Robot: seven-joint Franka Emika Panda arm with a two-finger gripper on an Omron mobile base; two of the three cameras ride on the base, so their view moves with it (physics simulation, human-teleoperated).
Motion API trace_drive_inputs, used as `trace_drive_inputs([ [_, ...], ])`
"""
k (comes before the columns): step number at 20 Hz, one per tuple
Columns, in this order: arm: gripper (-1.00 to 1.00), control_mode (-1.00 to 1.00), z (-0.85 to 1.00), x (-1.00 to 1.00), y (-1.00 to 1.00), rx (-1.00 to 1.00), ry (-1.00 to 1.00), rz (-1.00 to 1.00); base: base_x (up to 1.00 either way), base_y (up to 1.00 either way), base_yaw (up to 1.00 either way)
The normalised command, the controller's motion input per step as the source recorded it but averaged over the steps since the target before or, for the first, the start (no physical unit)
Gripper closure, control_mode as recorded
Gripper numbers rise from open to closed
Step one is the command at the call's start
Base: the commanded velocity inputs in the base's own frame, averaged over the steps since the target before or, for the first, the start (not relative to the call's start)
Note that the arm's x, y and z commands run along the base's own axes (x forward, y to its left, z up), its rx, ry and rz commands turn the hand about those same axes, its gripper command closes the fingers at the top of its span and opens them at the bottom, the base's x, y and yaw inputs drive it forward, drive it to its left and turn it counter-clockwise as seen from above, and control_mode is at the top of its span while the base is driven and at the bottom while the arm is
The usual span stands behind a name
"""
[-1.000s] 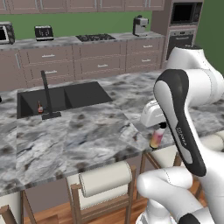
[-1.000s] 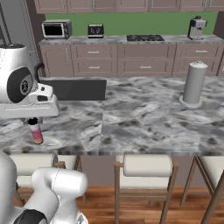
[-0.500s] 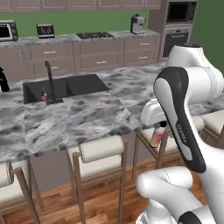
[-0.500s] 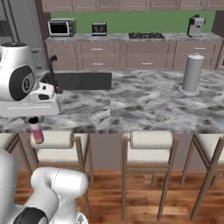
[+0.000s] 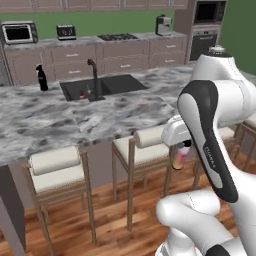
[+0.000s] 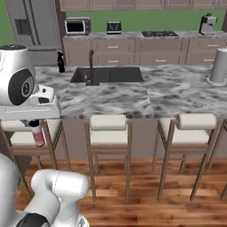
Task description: Place the large bottle from the dining counter next to the other large bottle outside the sink, and place the small bottle from the dining counter next to the other small bottle inside the sink.
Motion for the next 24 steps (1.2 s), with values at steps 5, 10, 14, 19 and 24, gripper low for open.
trace_drive_inputs([
  [5,1.0,1.0,0.0,0.0,0.0,0.0,0.0,0.0,-0.63,1.0,-0.16],
  [10,1.0,1.0,0.0,0.0,0.0,0.0,0.0,0.0,-0.39,1.0,-0.2],
  [14,1.0,1.0,0.0,0.0,0.0,0.0,0.0,0.0,-0.21,1.0,-0.22],
  [19,1.0,1.0,0.0,0.0,0.0,0.0,0.0,0.0,-0.08,1.0,-0.23],
  [24,1.0,1.0,0.0,0.0,0.0,0.0,0.0,0.0,-0.01,1.0,-0.24],
])
